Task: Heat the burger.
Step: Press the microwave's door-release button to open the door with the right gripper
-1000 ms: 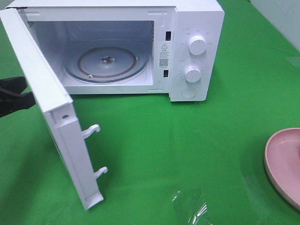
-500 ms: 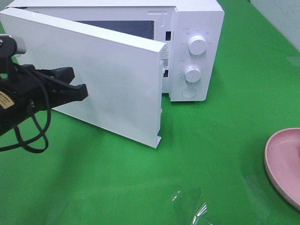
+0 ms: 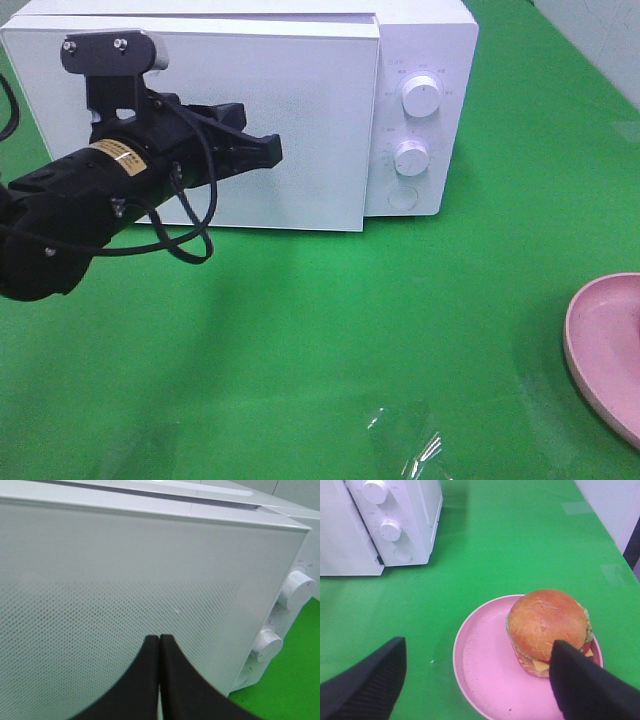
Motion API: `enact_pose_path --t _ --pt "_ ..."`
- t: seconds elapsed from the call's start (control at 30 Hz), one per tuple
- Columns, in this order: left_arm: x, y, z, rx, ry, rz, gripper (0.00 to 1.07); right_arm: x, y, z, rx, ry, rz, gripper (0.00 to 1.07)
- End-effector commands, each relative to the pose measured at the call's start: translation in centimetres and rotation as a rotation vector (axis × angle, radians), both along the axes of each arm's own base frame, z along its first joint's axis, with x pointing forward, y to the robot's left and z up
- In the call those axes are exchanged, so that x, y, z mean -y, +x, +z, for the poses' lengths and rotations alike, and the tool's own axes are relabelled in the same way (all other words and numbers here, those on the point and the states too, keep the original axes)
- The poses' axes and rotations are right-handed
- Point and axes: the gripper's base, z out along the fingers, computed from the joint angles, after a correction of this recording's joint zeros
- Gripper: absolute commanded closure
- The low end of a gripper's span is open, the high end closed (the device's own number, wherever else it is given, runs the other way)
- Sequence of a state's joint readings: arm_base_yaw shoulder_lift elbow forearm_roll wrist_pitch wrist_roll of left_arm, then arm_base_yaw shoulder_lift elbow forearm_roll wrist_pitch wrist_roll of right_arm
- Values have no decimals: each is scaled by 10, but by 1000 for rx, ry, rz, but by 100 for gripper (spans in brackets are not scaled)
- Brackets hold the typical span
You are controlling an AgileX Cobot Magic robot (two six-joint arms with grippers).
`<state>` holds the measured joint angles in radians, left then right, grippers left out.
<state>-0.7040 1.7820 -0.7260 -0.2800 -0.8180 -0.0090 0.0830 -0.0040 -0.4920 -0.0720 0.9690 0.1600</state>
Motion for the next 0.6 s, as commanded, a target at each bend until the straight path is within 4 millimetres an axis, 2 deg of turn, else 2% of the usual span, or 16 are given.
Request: enact_pose_path --t 0.03,0.4,0.6 --pt "14 12 4 7 -17 -6 107 0 -4 0 33 -2 0 32" --pt "39 40 6 12 -37 -14 107 0 -4 0 33 -2 0 32" --pt "52 55 1 9 -42 -18 107 0 -4 0 33 -2 0 32"
